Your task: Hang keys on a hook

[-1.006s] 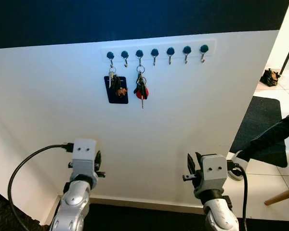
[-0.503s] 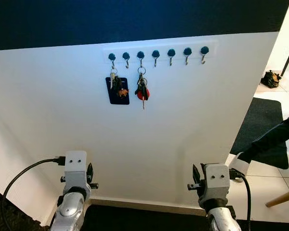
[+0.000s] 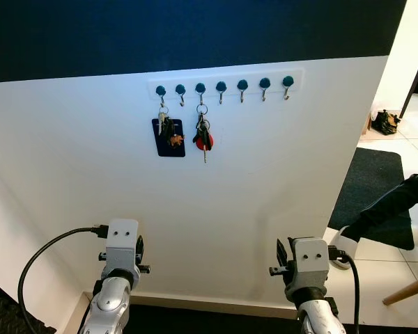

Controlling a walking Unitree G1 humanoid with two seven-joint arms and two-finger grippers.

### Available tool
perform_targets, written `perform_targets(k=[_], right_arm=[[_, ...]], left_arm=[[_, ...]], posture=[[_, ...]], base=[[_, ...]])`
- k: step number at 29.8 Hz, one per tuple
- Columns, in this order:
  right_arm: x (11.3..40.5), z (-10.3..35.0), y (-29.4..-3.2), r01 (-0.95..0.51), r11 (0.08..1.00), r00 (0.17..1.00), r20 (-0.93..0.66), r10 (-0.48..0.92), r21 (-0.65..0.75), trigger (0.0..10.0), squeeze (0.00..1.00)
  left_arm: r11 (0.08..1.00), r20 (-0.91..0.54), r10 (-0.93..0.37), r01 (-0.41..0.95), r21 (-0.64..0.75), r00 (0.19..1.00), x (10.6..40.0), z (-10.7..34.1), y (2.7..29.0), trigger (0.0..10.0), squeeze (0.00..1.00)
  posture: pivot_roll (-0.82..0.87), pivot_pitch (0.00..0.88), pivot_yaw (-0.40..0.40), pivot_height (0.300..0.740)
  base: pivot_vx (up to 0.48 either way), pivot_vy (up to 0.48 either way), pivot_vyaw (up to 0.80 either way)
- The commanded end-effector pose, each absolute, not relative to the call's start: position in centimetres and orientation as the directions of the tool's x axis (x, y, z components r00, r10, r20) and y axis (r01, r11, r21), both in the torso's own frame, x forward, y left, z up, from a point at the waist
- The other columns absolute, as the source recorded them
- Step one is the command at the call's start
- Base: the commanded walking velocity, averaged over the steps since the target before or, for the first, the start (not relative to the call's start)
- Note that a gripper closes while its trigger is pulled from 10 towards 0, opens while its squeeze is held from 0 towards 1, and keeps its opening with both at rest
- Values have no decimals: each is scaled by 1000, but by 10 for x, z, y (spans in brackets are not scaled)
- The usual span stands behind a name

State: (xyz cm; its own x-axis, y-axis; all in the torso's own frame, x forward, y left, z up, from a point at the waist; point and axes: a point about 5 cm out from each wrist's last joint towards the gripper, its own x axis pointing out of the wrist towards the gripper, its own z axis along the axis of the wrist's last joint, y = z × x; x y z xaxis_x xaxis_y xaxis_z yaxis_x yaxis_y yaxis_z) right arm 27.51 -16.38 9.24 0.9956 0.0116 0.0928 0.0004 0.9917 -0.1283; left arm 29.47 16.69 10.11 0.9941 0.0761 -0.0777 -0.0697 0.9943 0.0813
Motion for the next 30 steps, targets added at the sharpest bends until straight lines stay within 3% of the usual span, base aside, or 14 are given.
perform_targets(k=[1, 5, 30], right_arm=[[272, 84, -160, -16, 993, 997, 70, 25, -118, 10000, 0], [271, 84, -160, -16, 993, 998, 66, 24, -116, 10000, 0], [270, 79, -160, -18, 993, 998, 56, 25, -114, 10000, 0]], left_arm=[[993, -90, 74, -66, 96, 993, 293, 96, 169, 10000, 0], [993, -94, 72, -63, 97, 993, 292, 95, 168, 10000, 0], [993, -95, 53, -43, 108, 994, 293, 94, 168, 10000, 0]], posture=[[-25, 85, 115, 740], [-24, 86, 115, 740], [-24, 78, 122, 740]], base=[[0, 0, 0], [0, 0, -219], [0, 0, -785]])
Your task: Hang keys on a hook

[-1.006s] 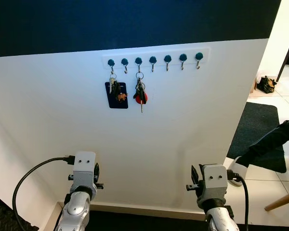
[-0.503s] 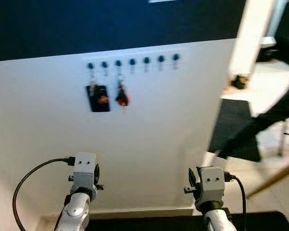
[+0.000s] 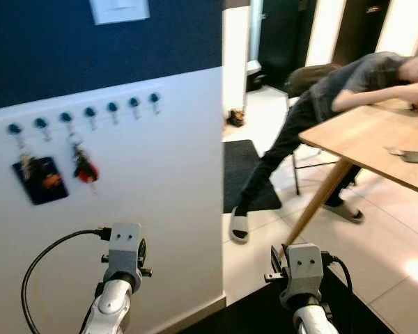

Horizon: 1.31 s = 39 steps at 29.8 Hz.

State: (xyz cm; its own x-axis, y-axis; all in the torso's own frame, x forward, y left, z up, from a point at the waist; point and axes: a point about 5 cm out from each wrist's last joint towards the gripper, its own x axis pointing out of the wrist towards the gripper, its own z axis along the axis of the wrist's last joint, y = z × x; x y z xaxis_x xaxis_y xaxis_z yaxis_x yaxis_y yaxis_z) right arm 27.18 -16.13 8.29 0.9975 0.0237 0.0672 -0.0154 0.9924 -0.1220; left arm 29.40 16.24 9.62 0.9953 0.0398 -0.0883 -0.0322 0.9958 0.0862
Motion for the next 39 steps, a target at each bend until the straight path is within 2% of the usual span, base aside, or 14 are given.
perform_targets(k=[1, 39], right_arm=[[270, 79, -160, -18, 993, 998, 56, 25, -114, 10000, 0], [268, 76, -158, -26, 993, 998, 47, 31, -115, 10000, 0]], left_arm=[[993, -95, 53, -43, 108, 994, 293, 94, 168, 10000, 0], [994, -98, 46, -37, 100, 994, 291, 93, 166, 10000, 0]], posture=[[-24, 78, 122, 740], [-16, 97, 118, 740]], base=[[0, 0, -788], [0, 0, -788]])
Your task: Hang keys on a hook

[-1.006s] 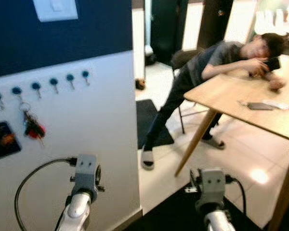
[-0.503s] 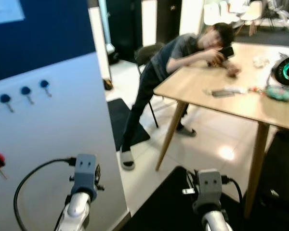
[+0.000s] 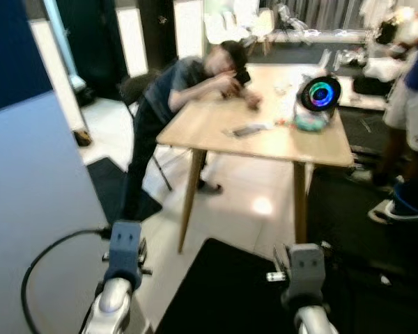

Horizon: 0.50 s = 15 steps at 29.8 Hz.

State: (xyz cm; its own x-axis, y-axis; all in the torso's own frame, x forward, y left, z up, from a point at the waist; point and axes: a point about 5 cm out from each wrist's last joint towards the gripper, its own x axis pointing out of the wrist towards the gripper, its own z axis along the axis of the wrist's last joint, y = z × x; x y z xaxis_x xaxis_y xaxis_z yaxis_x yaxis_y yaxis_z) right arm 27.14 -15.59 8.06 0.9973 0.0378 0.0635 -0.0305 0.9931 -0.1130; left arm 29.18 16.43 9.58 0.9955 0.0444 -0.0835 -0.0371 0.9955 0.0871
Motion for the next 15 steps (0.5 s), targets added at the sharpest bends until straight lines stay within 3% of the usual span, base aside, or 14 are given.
perform_targets(k=[1, 15], right_arm=[[269, 76, -158, -26, 993, 998, 47, 31, -115, 10000, 0], [270, 76, -158, -28, 993, 998, 46, 34, -114, 10000, 0]], left_arm=[[994, -98, 46, -36, 100, 994, 291, 93, 166, 10000, 0], [994, -97, 45, -35, 99, 994, 292, 94, 166, 10000, 0]], posture=[[-16, 97, 117, 740], [-14, 97, 116, 740]], base=[[0, 0, -788], [0, 0, -788]])
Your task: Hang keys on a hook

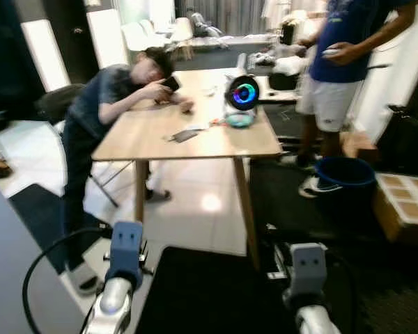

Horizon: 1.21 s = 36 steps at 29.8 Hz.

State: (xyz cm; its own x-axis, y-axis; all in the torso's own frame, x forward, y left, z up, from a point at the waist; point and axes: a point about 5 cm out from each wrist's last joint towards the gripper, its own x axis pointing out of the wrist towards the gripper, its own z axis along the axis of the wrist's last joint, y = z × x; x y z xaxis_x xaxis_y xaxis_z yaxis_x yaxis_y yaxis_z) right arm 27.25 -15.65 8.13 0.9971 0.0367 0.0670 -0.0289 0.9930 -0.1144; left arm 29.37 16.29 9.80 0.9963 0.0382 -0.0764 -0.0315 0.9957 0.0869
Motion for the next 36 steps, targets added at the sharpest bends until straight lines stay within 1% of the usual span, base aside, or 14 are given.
perform_targets(k=[1, 17, 30, 32, 35, 36], right_arm=[[270, 76, -158, -28, 993, 998, 46, 34, -114, 10000, 0], [270, 76, -157, -30, 993, 998, 49, 36, -114, 10000, 0], [271, 77, -154, -47, 990, 997, 53, 54, -129, 10000, 0], [271, 77, -154, -48, 990, 997, 53, 56, -130, 10000, 0], [272, 78, -158, -61, 986, 996, 55, 70, -152, 10000, 0], [272, 78, -158, -61, 986, 996, 55, 70, -152, 10000, 0]], left_arm=[[994, -97, 45, -35, 99, 994, 292, 94, 166, 10000, 0], [994, -95, 38, -29, 101, 995, 291, 94, 165, 10000, 0], [993, -94, 38, -27, 116, 995, 291, 94, 167, 10000, 0], [993, -95, 38, -27, 115, 995, 291, 94, 167, 10000, 0], [996, -89, 40, -32, 88, 995, 292, 95, 162, 10000, 0], [996, -89, 40, -32, 88, 995, 292, 95, 162, 10000, 0]], posture=[[-14, 97, 116, 740], [-13, 94, 116, 740], [-9, 88, 117, 740], [-12, 89, 113, 740], [-28, 90, 80, 740], [-28, 90, 80, 740]], base=[[0, 0, -788], [0, 0, -787], [0, 0, 0], [0, 0, 0], [0, 0, 0], [0, 0, 0]])
